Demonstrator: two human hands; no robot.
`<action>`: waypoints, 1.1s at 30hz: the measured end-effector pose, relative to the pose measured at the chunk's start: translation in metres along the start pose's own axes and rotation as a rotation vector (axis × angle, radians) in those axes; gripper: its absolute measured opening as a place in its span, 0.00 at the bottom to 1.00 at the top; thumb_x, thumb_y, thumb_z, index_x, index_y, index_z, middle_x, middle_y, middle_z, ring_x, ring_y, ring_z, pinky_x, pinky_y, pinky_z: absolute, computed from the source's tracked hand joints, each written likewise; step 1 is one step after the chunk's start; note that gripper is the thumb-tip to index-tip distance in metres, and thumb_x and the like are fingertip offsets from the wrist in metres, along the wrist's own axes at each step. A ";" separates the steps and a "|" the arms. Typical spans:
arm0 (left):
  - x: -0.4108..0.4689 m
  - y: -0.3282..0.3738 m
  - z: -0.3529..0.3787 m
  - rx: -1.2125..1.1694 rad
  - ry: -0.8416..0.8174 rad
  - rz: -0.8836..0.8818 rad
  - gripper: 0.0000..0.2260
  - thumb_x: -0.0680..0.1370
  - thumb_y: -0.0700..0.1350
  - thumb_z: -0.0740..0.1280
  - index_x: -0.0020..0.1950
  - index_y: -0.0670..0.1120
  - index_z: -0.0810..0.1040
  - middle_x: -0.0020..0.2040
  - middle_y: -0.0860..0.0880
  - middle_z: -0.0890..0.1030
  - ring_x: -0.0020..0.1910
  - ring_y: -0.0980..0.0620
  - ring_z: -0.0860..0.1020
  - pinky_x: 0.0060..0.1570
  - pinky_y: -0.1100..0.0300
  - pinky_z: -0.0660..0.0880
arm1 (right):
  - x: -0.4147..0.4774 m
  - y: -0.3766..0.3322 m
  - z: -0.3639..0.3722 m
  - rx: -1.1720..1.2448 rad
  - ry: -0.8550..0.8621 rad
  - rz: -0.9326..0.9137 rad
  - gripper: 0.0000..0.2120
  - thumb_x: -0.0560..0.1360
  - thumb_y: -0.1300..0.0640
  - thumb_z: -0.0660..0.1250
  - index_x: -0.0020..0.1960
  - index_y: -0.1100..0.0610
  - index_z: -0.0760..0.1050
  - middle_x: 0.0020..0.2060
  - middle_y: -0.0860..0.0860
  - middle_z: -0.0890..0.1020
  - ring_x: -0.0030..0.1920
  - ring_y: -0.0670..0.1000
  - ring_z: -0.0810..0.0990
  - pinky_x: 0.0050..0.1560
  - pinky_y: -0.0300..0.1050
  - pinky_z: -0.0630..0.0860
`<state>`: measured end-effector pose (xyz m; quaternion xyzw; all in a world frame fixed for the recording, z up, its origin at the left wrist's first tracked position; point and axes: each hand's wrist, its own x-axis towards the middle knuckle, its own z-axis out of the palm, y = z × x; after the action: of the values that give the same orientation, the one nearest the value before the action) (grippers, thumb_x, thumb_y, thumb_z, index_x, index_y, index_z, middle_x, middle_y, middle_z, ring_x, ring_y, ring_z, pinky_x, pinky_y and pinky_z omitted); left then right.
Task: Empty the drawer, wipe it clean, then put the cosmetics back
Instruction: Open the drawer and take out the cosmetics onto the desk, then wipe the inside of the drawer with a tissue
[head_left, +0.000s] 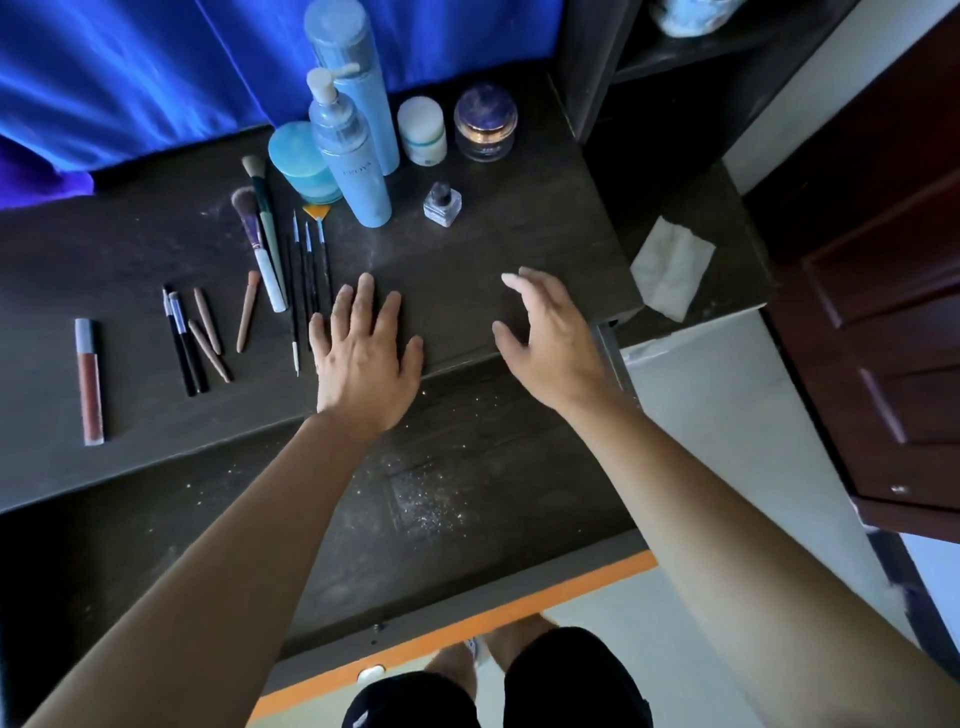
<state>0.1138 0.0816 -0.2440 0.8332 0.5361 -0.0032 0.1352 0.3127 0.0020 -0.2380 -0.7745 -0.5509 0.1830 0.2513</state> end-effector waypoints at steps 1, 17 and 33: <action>-0.007 0.004 -0.001 -0.021 0.034 0.009 0.25 0.81 0.55 0.57 0.76 0.47 0.62 0.80 0.45 0.54 0.78 0.43 0.51 0.74 0.39 0.49 | -0.013 0.004 -0.006 -0.035 0.022 0.006 0.23 0.79 0.51 0.66 0.72 0.54 0.68 0.72 0.52 0.69 0.70 0.52 0.72 0.64 0.44 0.74; -0.029 0.159 0.008 -0.109 0.037 0.179 0.23 0.82 0.55 0.56 0.75 0.47 0.64 0.79 0.44 0.57 0.78 0.43 0.54 0.73 0.37 0.54 | -0.054 0.143 -0.102 -0.120 -0.051 0.404 0.22 0.81 0.48 0.61 0.73 0.55 0.67 0.70 0.56 0.69 0.70 0.56 0.70 0.64 0.50 0.72; 0.032 0.232 0.098 0.057 0.384 -0.042 0.23 0.82 0.57 0.54 0.73 0.47 0.69 0.76 0.45 0.65 0.76 0.45 0.61 0.71 0.38 0.55 | 0.062 0.285 -0.032 -0.280 0.034 0.233 0.17 0.78 0.48 0.67 0.63 0.57 0.76 0.61 0.58 0.75 0.60 0.60 0.73 0.53 0.53 0.76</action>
<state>0.3487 -0.0027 -0.2916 0.8108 0.5689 0.1377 0.0068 0.5679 -0.0214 -0.3816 -0.8635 -0.4732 0.1194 0.1276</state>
